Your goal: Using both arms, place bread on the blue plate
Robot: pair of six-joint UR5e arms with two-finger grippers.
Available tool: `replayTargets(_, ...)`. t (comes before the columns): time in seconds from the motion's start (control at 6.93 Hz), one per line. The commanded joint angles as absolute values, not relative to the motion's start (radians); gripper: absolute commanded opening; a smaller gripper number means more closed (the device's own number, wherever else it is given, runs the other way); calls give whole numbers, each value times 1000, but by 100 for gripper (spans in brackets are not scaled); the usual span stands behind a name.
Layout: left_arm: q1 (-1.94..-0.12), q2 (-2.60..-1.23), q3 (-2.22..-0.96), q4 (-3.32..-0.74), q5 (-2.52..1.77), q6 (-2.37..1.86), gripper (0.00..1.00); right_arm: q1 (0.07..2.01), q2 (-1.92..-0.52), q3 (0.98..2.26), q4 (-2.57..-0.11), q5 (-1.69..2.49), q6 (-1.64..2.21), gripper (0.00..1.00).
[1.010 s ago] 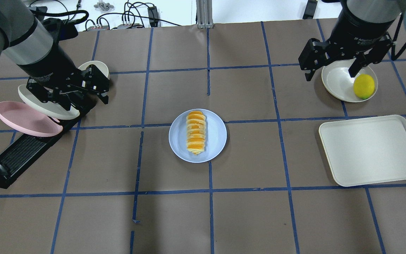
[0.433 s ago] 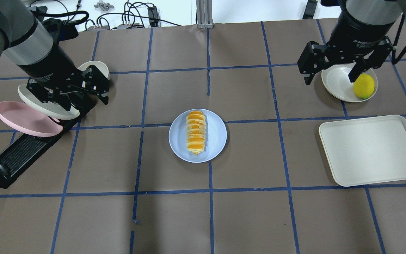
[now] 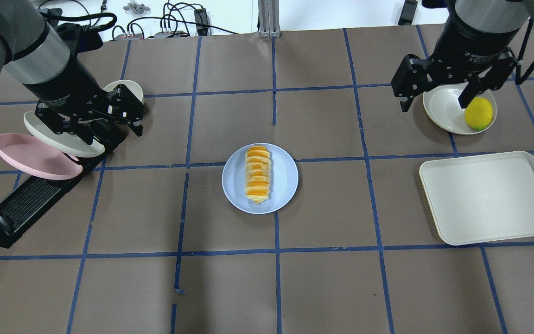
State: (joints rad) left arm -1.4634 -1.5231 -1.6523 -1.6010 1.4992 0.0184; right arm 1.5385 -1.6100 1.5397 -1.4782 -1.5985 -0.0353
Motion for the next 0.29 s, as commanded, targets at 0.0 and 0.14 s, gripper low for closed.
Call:
replayTargets(0.0, -1463, -1534, -1641, -1601, 1497, 20, 100, 1539, -1609, 1543, -1482, -1600, -34, 100)
replayTargets(0.14, -1462, -1534, -1643, -1601, 1499, 41, 100, 1539, -1609, 1543, -1480, -1601, -35, 100)
